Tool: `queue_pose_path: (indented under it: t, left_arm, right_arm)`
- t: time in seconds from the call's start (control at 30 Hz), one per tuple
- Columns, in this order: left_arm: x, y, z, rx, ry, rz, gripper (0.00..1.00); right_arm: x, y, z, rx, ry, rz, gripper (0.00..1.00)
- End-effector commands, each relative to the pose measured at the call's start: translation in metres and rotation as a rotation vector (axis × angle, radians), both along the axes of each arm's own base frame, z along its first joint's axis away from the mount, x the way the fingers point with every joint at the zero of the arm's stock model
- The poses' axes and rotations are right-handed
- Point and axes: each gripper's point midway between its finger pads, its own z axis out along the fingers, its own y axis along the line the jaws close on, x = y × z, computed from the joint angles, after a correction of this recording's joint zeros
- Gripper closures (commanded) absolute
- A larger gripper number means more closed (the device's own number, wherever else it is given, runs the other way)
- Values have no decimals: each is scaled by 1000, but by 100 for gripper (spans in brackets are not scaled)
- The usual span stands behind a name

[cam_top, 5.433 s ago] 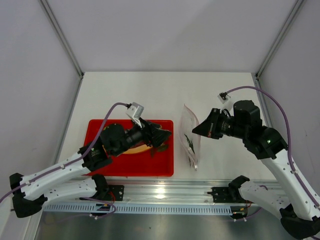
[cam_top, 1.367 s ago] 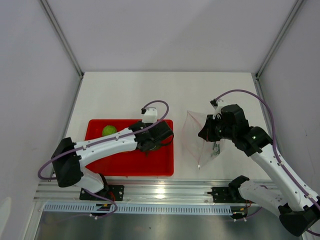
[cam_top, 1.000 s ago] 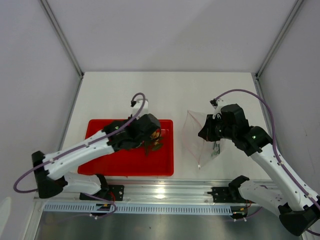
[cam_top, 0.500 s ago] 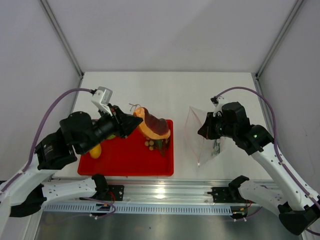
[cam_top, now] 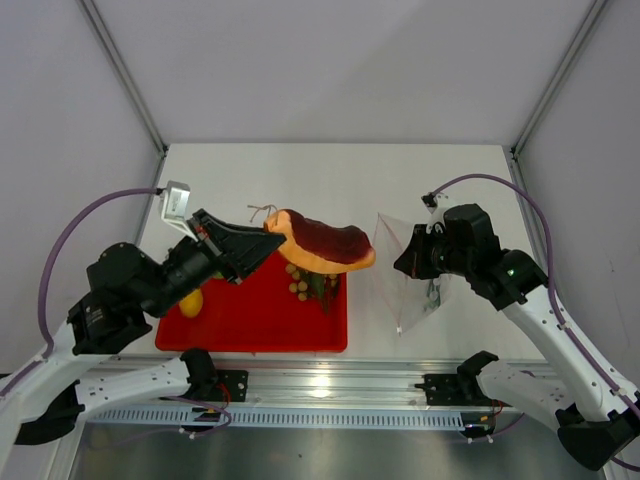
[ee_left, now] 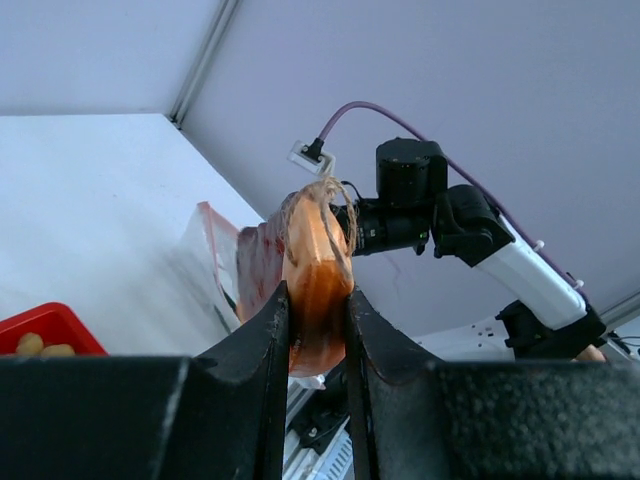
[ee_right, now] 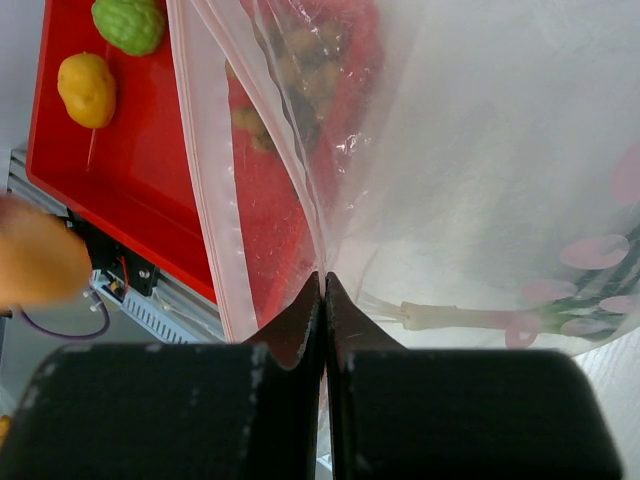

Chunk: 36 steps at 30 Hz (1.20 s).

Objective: Place the food in the zip-top bag and seal the zipper
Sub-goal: Place the fake food in the zipper food storage bag.

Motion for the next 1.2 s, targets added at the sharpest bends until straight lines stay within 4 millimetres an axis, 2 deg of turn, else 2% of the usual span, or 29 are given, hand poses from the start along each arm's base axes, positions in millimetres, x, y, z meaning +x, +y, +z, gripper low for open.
queue_pose_path:
  t: [0.0,0.17,0.37,0.73,0.8,0.83,0.9,0.93,1.03,1.17]
  left_arm:
    - [2,-21,16,-92,19,-44,99]
    - [10,-38,0,-79,56,-47,99]
    - [20,-47,-15,-49,92,-21,100]
    - [37,-63,-63,34,190,30,99]
    - [39,-69,-65,26,198,26,99]
    - [40,-73,-75,37,212,24,99]
    - [41,-80,-73,-9,227,8,99]
    - [41,-85,-87,-6,240,-1,99]
    - [42,-95,-88,-91,230,-28,99]
    - [48,-106,-89,-107,216,-13,99]
  right_arm:
    - [0,6,21,52,-34,9,100]
    - [-2,7,24,65,-40,10,100]
    - [-3,5,29,72,-51,5,100]
    - [-4,7,35,92,-58,9,100]
    - [-4,9,37,102,-59,9,100]
    - [-4,9,39,107,-59,12,100]
    - [-4,11,42,122,-56,8,100]
    - [-3,11,42,126,-52,3,100]
    - [-3,17,48,169,-37,-5,100]
    - [-1,21,48,198,-11,-18,100]
